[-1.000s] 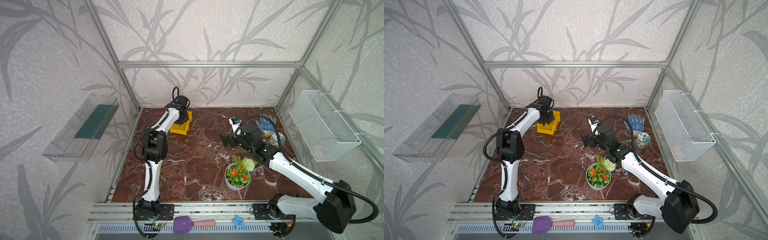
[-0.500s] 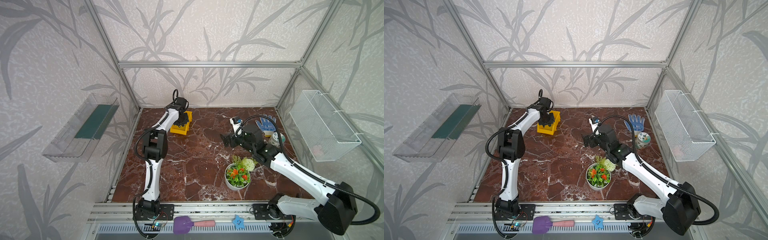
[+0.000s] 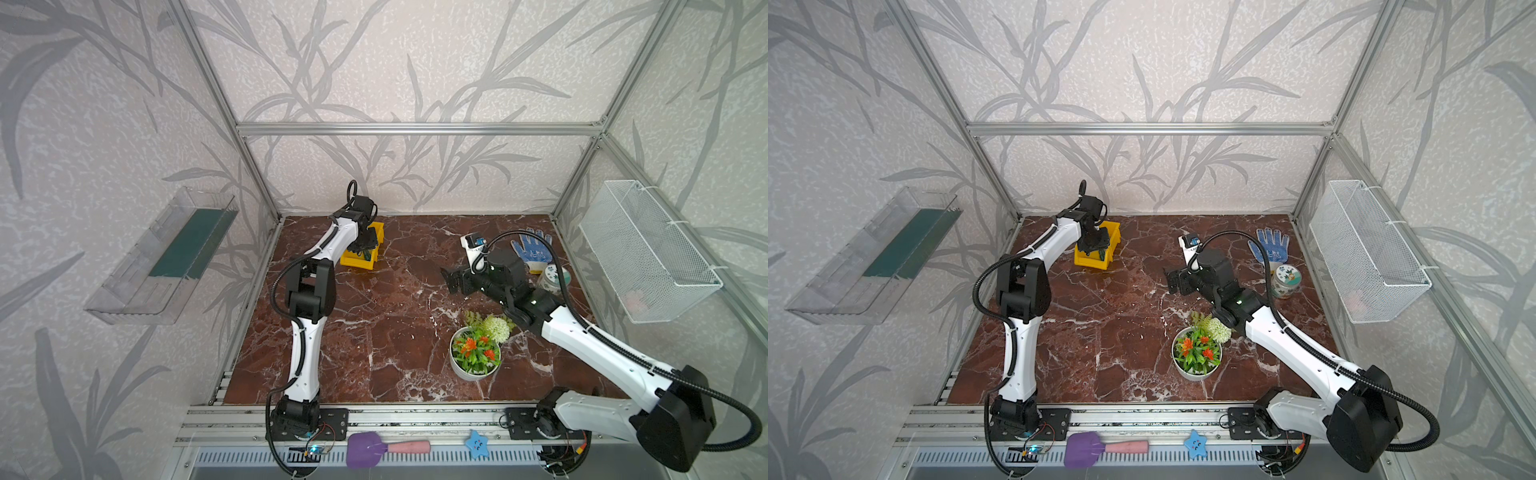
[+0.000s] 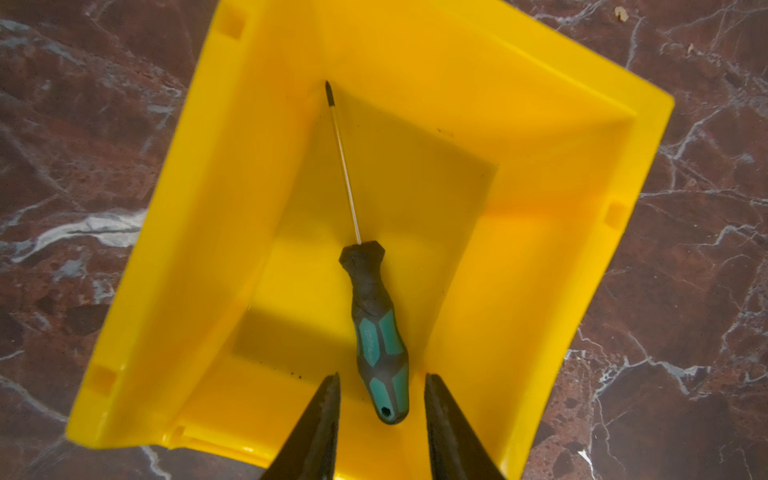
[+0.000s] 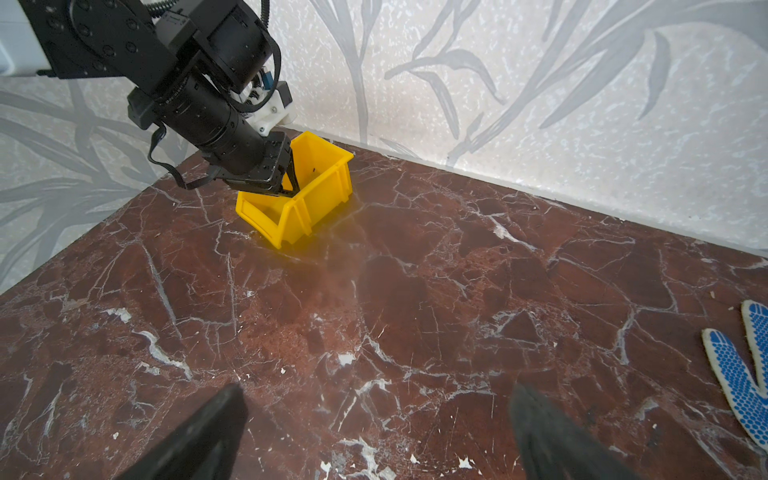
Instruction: Put the screwdriver in the bin
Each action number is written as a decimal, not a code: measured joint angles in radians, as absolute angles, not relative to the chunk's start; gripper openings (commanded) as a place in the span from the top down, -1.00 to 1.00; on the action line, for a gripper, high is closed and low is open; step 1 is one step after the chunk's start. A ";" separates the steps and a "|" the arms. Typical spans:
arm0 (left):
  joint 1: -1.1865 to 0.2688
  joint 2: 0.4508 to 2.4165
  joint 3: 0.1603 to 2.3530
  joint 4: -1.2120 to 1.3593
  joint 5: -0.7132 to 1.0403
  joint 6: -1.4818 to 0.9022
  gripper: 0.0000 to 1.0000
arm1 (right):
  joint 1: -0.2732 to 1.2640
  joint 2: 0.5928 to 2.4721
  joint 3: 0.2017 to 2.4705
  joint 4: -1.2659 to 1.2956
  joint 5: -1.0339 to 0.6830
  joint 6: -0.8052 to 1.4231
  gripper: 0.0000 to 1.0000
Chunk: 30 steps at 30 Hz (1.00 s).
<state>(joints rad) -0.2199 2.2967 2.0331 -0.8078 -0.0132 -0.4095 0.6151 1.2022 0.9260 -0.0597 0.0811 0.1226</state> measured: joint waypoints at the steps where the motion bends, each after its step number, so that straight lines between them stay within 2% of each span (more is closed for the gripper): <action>1: -0.220 2.296 2.033 -0.808 -0.013 -0.406 0.26 | 0.615 1.201 0.926 -0.060 0.081 0.123 -0.98; 8: -0.220 2.228 2.033 -0.808 -0.009 -0.373 0.25 | 0.615 1.193 0.926 -0.073 0.125 0.123 -0.98; 16: -0.220 1.995 1.990 -0.785 -0.047 -0.329 0.17 | 0.589 1.192 0.926 -0.104 0.210 0.131 -0.98; 17: -0.220 1.946 1.956 -0.767 -0.064 -0.323 0.11 | 0.577 1.191 0.926 -0.107 0.219 0.134 -0.98; 19: -0.220 1.860 1.878 -0.723 -0.095 -0.313 -0.12 | 0.550 1.188 0.926 -0.113 0.241 0.142 -0.98; 20: -0.220 1.803 1.815 -0.686 -0.118 -0.308 -0.33 | 0.535 1.184 0.926 -0.116 0.257 0.147 -0.98; 22: -0.220 1.705 1.687 -0.611 -0.162 -0.299 -0.97 | 0.505 1.167 0.915 -0.115 0.287 0.160 -0.98; 26: -0.220 1.523 1.406 -0.434 -0.262 -0.288 -0.98 | 0.420 1.112 0.842 -0.103 0.352 0.193 -0.98; 30: -0.220 1.422 1.213 -0.301 -0.405 -0.289 -0.98 | 0.309 1.078 0.740 -0.076 0.410 0.234 -0.98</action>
